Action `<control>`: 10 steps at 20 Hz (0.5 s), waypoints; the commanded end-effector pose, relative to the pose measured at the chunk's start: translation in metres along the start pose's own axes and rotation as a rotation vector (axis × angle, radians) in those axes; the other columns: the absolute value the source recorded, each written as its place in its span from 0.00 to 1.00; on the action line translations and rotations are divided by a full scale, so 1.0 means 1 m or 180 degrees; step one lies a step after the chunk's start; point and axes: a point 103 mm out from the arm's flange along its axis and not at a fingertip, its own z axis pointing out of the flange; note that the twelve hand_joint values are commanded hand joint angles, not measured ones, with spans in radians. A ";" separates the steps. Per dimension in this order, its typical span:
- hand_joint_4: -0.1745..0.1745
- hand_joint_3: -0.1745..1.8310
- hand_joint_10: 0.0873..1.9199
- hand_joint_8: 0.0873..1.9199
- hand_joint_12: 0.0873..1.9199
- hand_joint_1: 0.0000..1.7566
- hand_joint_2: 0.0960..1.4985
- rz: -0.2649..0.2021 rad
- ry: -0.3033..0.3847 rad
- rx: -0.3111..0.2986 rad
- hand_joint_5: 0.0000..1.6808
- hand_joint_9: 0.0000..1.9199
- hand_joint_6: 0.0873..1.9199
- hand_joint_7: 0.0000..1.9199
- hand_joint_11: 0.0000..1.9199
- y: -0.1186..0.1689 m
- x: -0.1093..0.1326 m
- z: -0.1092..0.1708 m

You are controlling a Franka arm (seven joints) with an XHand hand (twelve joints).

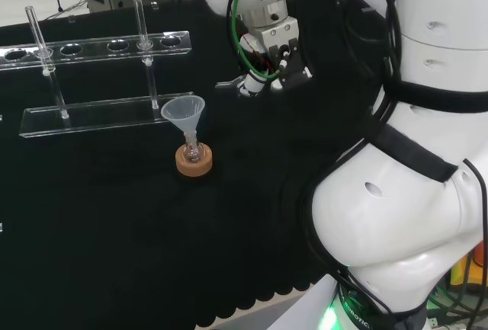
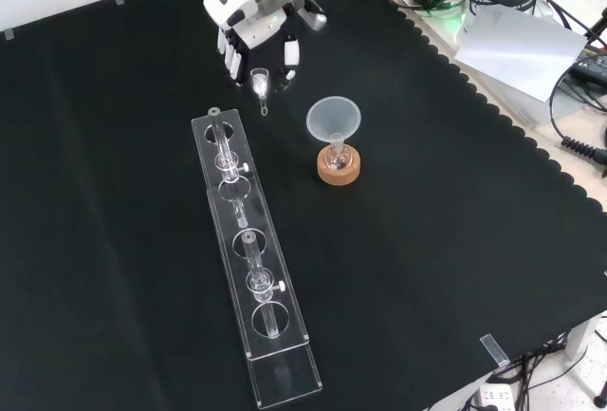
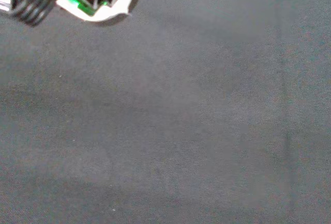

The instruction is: Pick up the weighing funnel.

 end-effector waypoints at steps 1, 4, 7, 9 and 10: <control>1.00 0.51 0.05 0.24 0.47 0.64 0.35 0.0090 -0.0150 0.0039 0.72 0.66 0.43 0.55 0.54 -0.027 -0.009 -0.018; 1.00 0.51 0.05 0.24 0.47 0.64 0.35 0.0089 -0.0209 0.0019 0.72 0.66 0.43 0.55 0.54 -0.034 -0.007 -0.029; 1.00 0.51 0.05 0.24 0.47 0.64 0.35 0.0082 -0.0243 0.0017 0.72 0.67 0.43 0.55 0.54 -0.041 -0.005 -0.038; 1.00 0.51 0.05 0.24 0.47 0.64 0.35 0.0063 -0.0287 0.0033 0.72 0.67 0.43 0.55 0.55 -0.044 -0.003 -0.043; 1.00 0.51 0.05 0.24 0.47 0.64 0.35 0.0057 -0.0305 0.0042 0.72 0.67 0.43 0.55 0.55 -0.045 -0.001 -0.045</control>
